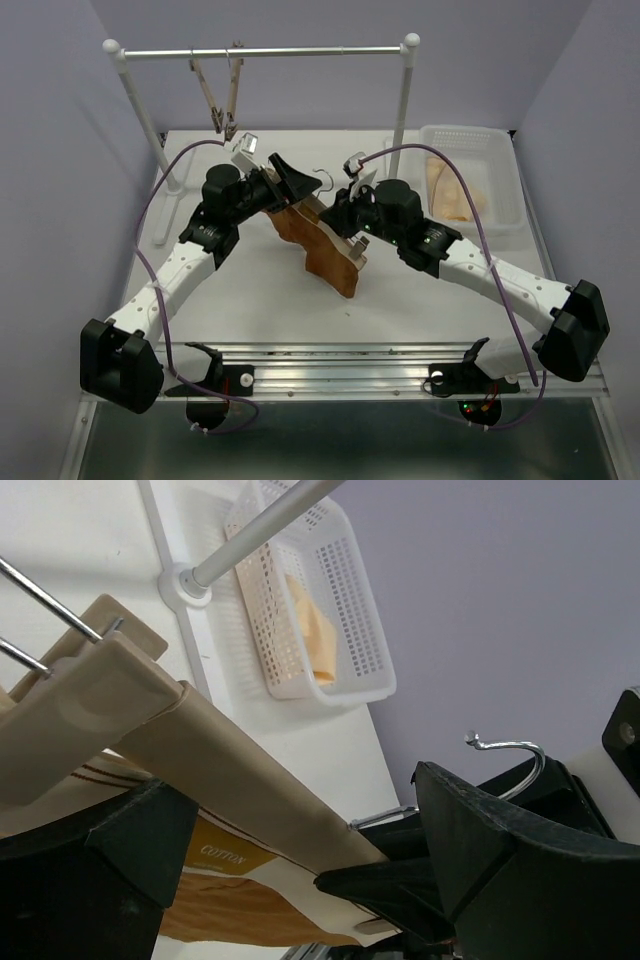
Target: Remove the underwear clipped to the hanger
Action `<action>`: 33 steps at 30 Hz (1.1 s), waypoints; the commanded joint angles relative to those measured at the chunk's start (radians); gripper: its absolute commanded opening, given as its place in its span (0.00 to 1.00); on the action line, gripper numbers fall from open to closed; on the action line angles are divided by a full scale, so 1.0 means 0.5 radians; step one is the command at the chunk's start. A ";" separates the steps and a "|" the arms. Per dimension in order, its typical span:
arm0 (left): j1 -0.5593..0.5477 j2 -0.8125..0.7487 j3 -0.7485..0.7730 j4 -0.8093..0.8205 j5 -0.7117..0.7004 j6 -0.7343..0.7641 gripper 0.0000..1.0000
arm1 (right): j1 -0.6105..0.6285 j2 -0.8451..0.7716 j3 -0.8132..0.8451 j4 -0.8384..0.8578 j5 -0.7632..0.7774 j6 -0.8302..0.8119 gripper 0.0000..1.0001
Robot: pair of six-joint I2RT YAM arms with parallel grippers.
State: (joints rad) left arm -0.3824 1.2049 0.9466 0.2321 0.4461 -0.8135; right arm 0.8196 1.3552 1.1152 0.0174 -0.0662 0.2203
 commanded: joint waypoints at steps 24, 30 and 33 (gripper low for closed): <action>-0.054 0.137 0.073 0.229 -0.110 -0.149 0.00 | 0.014 -0.204 -0.055 0.036 0.102 0.087 0.85; -0.051 0.137 0.070 0.223 -0.165 -0.220 0.00 | 0.014 -0.510 -0.239 -0.111 0.240 0.087 1.00; -0.045 0.121 0.046 0.290 -0.101 -0.263 0.00 | 0.014 -0.627 -0.303 -0.249 0.237 0.133 1.00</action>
State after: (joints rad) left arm -0.4103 1.2892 0.9546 0.2874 0.3805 -0.9150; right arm 0.8196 1.1095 0.9943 -0.0277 0.0162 0.2638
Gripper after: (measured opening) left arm 0.429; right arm 0.997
